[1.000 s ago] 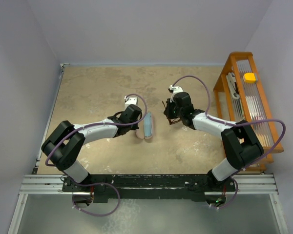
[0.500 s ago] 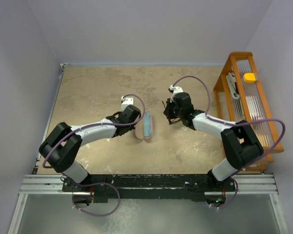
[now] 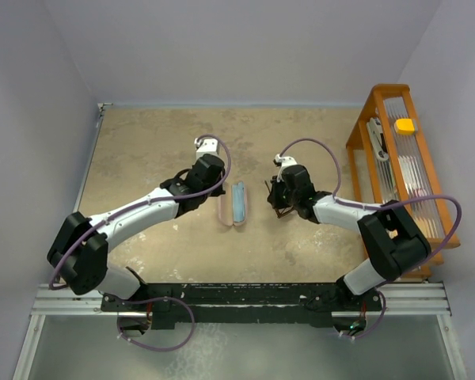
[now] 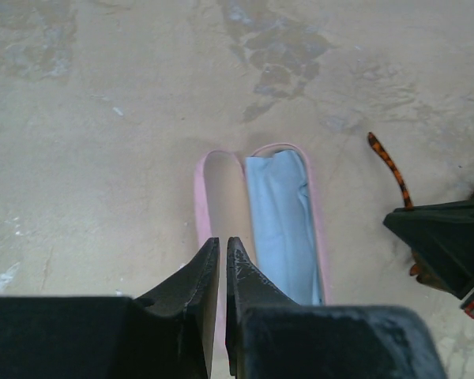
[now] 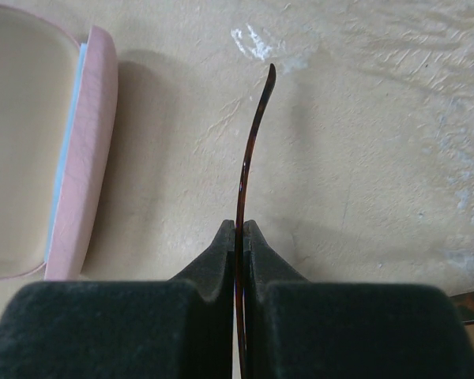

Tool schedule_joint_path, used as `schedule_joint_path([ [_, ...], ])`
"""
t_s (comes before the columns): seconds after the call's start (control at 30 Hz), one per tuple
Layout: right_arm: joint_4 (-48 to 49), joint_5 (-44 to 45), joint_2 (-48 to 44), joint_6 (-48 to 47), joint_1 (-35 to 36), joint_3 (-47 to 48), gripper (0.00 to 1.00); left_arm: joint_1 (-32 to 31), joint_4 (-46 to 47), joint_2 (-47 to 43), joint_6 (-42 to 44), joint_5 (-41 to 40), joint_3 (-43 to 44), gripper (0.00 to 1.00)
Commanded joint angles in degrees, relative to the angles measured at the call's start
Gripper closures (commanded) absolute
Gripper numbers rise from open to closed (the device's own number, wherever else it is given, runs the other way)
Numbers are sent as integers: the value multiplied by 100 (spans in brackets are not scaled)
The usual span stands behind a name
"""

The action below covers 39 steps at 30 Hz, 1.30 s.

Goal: Organize the sunglasses
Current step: Place the sunglasses at the center of the board.

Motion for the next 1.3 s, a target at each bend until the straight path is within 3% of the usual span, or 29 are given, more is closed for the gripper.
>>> schedule_joint_path([
  [0.0,281,-68,-288,126,101,-126,100,-169,347,204,-91,577,345,95],
  [0.3,247,-24,-405,100,160,-169,81,-392,454,412,-101,515,452,95],
  [0.6,227,44,-400,100,184,-145,77,-408,505,469,-67,592,497,95],
  [0.83,204,142,-794,153,204,-441,79,-418,593,543,-84,653,488,95],
  [1.0,142,379,-1279,228,204,-658,73,-477,629,730,-76,751,650,95],
  [1.1,-53,577,-1700,266,210,-709,78,-539,669,859,-47,791,782,96],
  [1.23,-465,924,-2167,293,210,-713,99,-623,640,1137,-10,858,1069,96],
  [1.27,-570,1032,-2261,315,212,-719,100,-635,664,1214,-15,906,1122,97],
])
